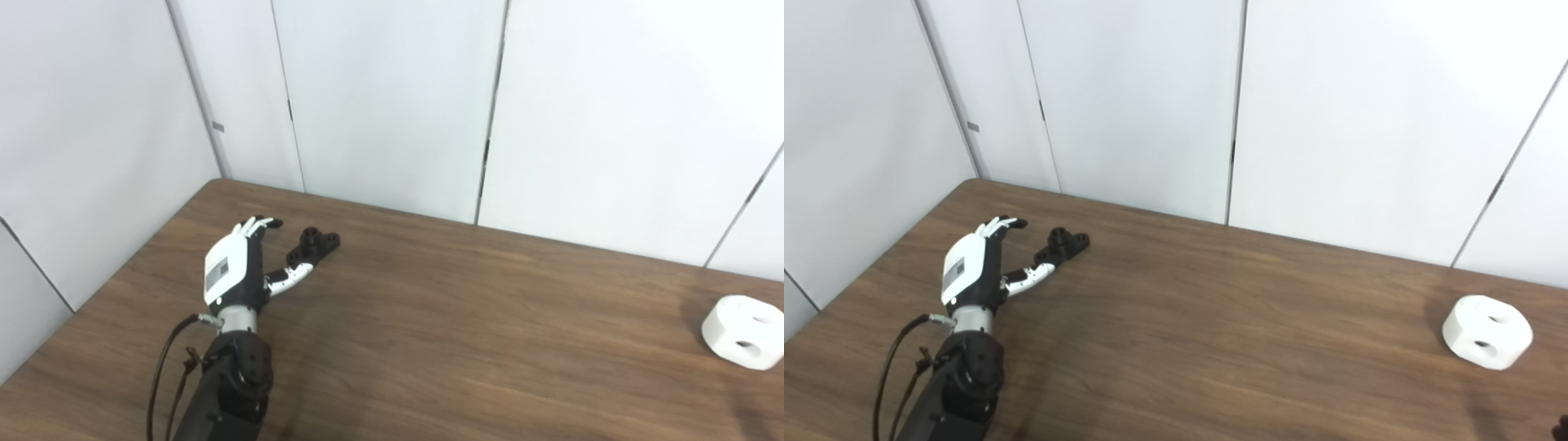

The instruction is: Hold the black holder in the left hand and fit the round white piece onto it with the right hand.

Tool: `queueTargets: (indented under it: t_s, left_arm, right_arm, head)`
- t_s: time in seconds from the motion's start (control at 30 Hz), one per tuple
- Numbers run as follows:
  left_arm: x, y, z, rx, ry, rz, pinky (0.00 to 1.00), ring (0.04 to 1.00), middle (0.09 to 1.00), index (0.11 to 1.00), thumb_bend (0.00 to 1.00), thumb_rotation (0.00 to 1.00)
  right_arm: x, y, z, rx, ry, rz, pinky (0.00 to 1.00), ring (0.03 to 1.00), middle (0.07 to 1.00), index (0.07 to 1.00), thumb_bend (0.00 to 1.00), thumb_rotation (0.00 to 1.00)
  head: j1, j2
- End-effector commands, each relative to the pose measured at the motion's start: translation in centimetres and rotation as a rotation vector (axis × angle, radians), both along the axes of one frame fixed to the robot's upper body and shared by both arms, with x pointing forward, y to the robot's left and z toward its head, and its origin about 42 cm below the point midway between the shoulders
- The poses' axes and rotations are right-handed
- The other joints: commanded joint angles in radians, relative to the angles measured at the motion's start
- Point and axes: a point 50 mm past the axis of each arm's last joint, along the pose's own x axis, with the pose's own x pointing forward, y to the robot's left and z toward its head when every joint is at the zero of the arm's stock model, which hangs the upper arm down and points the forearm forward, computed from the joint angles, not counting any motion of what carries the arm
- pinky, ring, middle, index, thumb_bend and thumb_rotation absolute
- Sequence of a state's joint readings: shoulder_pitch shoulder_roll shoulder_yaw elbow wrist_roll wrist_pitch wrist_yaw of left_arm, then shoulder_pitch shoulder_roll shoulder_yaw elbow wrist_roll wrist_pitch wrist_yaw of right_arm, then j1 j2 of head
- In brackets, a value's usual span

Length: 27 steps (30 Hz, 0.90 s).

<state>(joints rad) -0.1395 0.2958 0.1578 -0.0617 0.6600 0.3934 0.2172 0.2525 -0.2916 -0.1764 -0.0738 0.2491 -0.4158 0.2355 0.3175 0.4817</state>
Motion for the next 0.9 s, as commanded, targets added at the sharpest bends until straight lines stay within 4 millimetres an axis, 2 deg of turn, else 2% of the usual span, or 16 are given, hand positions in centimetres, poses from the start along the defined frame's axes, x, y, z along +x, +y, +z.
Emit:
queueTargets:
  t_s: [0.0,0.47,0.7,0.87]
  left_arm:
    - [1.3,0.8,1.9,0.033,-0.053,0.01,0.93,0.959,0.926,0.789,0.81,0.35]
    - [4.2,3.2,1.5,0.012,0.07,-0.009,0.93,0.963,0.927,0.78,0.81,0.35]
    - [5.4,3.4,1.5,-0.059,0.073,-0.009,0.91,0.959,0.91,0.763,0.84,0.36]
    - [5.8,3.4,1.2,-0.037,0.096,-0.011,0.92,0.954,0.907,0.764,0.84,0.35]
  right_arm:
    - [-0.8,2.4,-3.1,0.097,0.096,0.002,1.0,1.0,1.0,0.999,0.7,0.99]
    - [-1.0,2.3,-3.0,0.061,0.104,0.007,1.0,1.0,1.0,1.0,0.7,1.0]
    - [-1.2,2.5,-2.7,0.056,0.13,-0.02,1.0,1.0,1.0,1.0,0.69,0.99]
    - [-1.2,2.5,-2.7,0.052,0.134,-0.027,1.0,1.0,1.0,1.0,0.7,0.99]
  head:
    - [0.001,0.001]
    - [-0.01,0.0]
    - [-0.015,-0.002]
    - [-0.017,-0.002]
